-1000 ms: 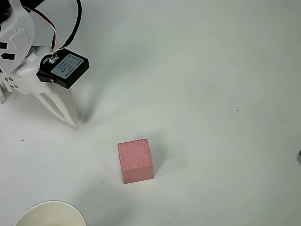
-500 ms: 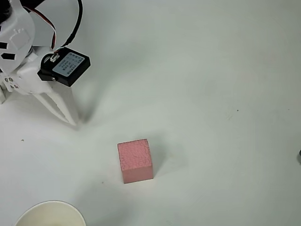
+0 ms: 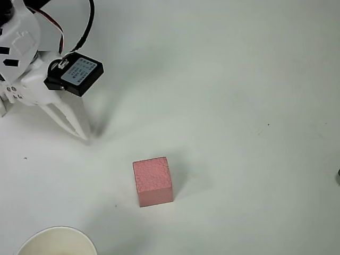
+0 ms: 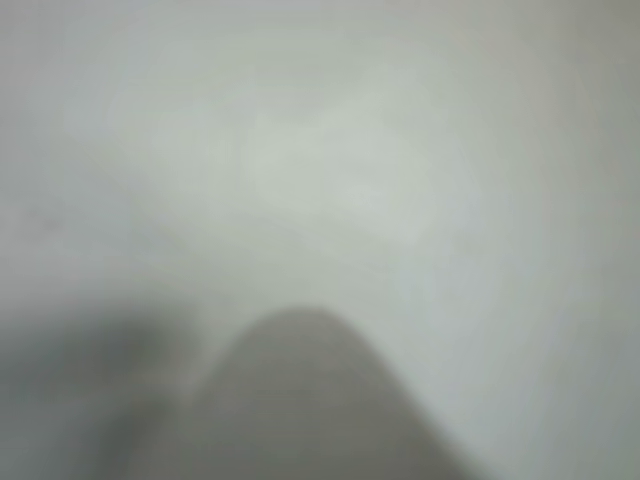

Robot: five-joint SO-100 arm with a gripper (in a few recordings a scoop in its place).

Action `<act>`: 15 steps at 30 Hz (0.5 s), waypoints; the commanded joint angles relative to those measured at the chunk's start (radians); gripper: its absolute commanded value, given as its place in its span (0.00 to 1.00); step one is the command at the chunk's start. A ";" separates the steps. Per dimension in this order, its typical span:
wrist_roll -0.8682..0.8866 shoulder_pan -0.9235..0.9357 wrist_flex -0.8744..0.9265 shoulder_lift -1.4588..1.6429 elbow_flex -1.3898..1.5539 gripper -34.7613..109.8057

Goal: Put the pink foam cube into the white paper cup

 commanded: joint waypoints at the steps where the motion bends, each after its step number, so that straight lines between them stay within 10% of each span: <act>1: 0.017 -0.002 0.017 0.017 -0.023 0.25; 15: 0.206 0.006 0.017 0.018 -0.023 0.24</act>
